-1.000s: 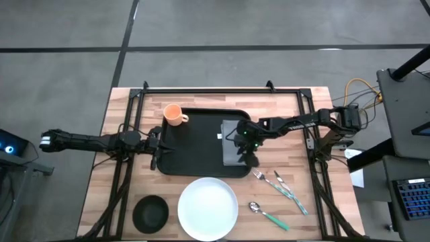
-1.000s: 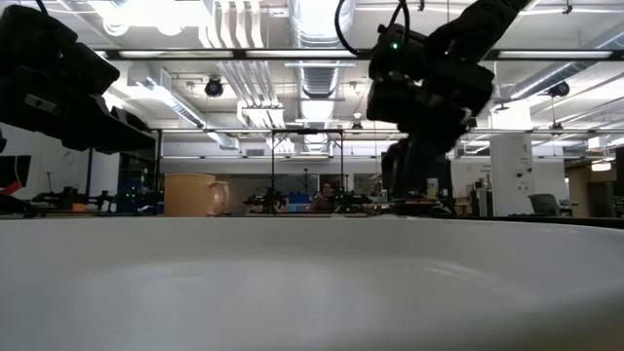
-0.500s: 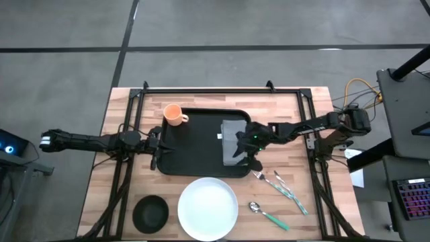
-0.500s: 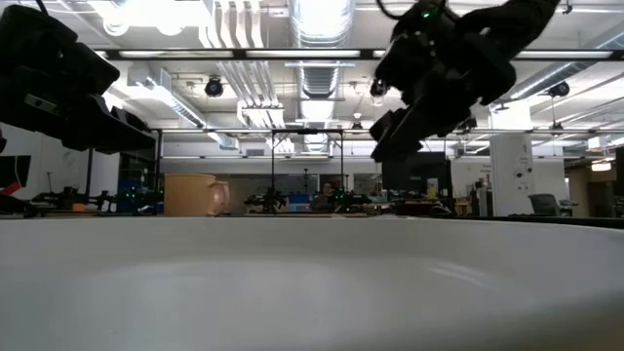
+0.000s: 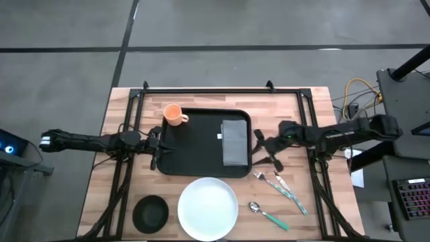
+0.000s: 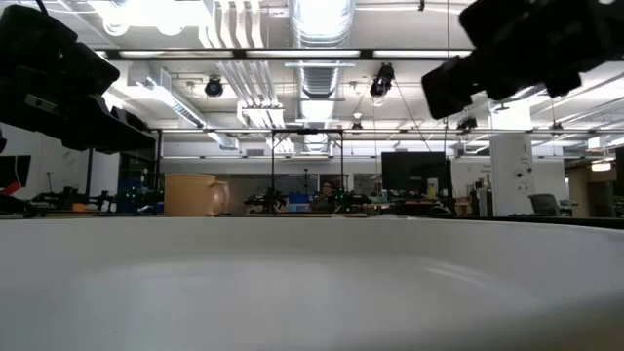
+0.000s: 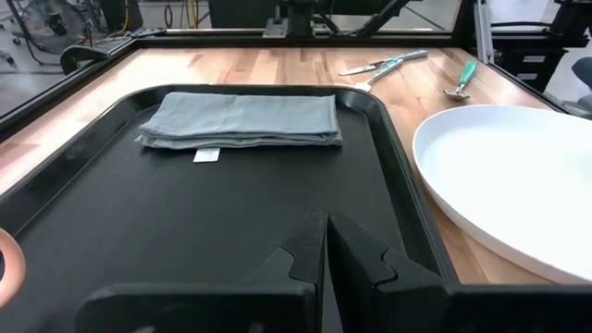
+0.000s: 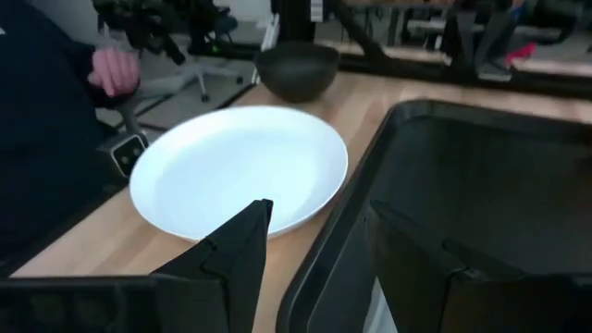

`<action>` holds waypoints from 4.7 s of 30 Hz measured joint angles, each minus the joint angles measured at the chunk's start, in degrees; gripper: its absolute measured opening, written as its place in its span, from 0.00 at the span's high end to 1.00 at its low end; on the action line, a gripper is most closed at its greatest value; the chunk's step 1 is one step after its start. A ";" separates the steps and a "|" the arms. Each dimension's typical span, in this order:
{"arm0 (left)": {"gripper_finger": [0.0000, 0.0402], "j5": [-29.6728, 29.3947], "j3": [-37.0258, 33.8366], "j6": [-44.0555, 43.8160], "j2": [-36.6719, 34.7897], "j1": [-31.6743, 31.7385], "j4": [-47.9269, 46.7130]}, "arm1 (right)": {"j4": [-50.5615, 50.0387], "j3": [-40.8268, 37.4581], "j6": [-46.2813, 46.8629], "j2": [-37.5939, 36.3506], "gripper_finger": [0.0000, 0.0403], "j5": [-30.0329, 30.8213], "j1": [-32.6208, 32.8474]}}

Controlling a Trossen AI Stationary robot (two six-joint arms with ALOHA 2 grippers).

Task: Set up tray
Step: Put the white plate on the black tray below the yellow mug

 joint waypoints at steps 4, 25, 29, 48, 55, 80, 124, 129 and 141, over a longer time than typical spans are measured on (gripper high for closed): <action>1.00 0.73 0.00 -0.74 0.00 0.00 0.01 | 0.76 -3.73 -1.53 -5.66 0.56 0.08 -0.13; 1.00 13.67 0.02 -16.48 -0.74 -0.02 1.83 | 0.34 -14.53 -1.49 -28.32 0.59 1.08 -3.04; 1.00 13.65 0.02 -16.92 -0.58 -0.01 1.77 | -0.06 -15.14 -1.37 -29.55 0.59 3.28 -3.34; 1.00 13.61 0.02 -13.49 -0.37 0.00 2.01 | -11.85 -15.85 -5.53 -34.30 0.59 3.19 -5.08; 1.00 13.47 0.02 -5.11 -0.37 -0.02 2.16 | -19.47 -15.85 -9.55 -40.26 0.57 3.18 -6.55; 1.00 13.49 -0.04 -4.83 -0.35 -0.01 11.42 | -21.65 -20.87 1.57 -59.58 0.59 17.62 -6.49; 0.95 15.05 1.30 -9.75 0.02 -0.02 12.10 | -22.30 -20.87 0.85 -56.84 0.62 22.16 -6.51; 0.75 15.11 2.34 -9.76 0.00 -0.02 12.11 | -22.30 -20.87 0.85 -56.84 0.63 22.14 -6.51; 0.47 14.72 4.75 -19.75 2.47 -0.02 12.11 | -22.30 -20.87 0.85 -56.86 0.61 22.16 -6.51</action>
